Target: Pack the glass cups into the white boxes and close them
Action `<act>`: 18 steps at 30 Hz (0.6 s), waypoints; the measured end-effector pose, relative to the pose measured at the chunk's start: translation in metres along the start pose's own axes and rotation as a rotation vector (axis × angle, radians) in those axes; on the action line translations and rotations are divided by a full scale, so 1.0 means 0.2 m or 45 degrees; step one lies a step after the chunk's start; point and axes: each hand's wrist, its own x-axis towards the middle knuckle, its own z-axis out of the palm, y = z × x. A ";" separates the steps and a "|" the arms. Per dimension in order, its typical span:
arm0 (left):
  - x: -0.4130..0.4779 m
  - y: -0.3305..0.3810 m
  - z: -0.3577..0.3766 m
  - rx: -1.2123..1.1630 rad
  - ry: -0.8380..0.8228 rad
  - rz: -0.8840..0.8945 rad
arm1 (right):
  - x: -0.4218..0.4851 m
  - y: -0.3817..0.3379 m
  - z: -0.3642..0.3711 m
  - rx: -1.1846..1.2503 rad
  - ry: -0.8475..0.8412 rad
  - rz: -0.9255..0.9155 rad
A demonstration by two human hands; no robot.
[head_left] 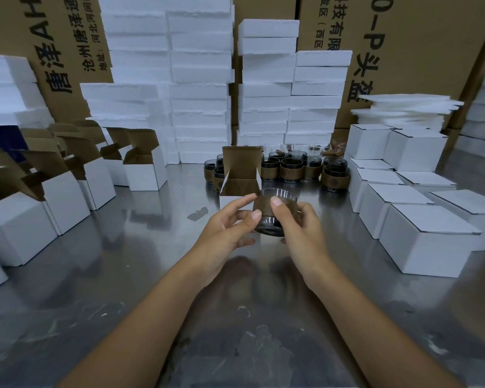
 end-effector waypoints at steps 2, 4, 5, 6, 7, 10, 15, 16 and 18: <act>0.00 0.00 -0.01 -0.036 0.010 0.029 | -0.01 -0.01 0.01 0.014 0.011 -0.079; 0.00 0.00 -0.01 -0.031 0.020 0.036 | -0.01 -0.01 0.01 0.056 0.023 -0.141; 0.01 0.00 -0.01 -0.029 0.024 0.034 | -0.01 0.00 0.01 0.062 0.026 -0.168; 0.01 0.00 0.00 -0.032 0.034 0.028 | -0.01 0.00 0.01 0.040 0.025 -0.193; 0.02 0.00 -0.01 -0.037 0.048 0.022 | -0.02 0.00 0.01 0.004 0.019 -0.214; 0.02 -0.01 -0.01 -0.030 0.099 0.042 | -0.03 0.02 0.00 -0.088 -0.016 -0.267; 0.03 -0.02 0.00 0.260 0.325 0.120 | -0.03 0.02 0.01 -0.151 -0.044 -0.327; 0.03 -0.02 -0.01 0.364 0.367 0.139 | -0.03 0.02 0.01 -0.152 -0.038 -0.332; 0.03 -0.04 -0.01 0.588 0.439 0.196 | -0.03 0.02 0.01 -0.152 -0.033 -0.336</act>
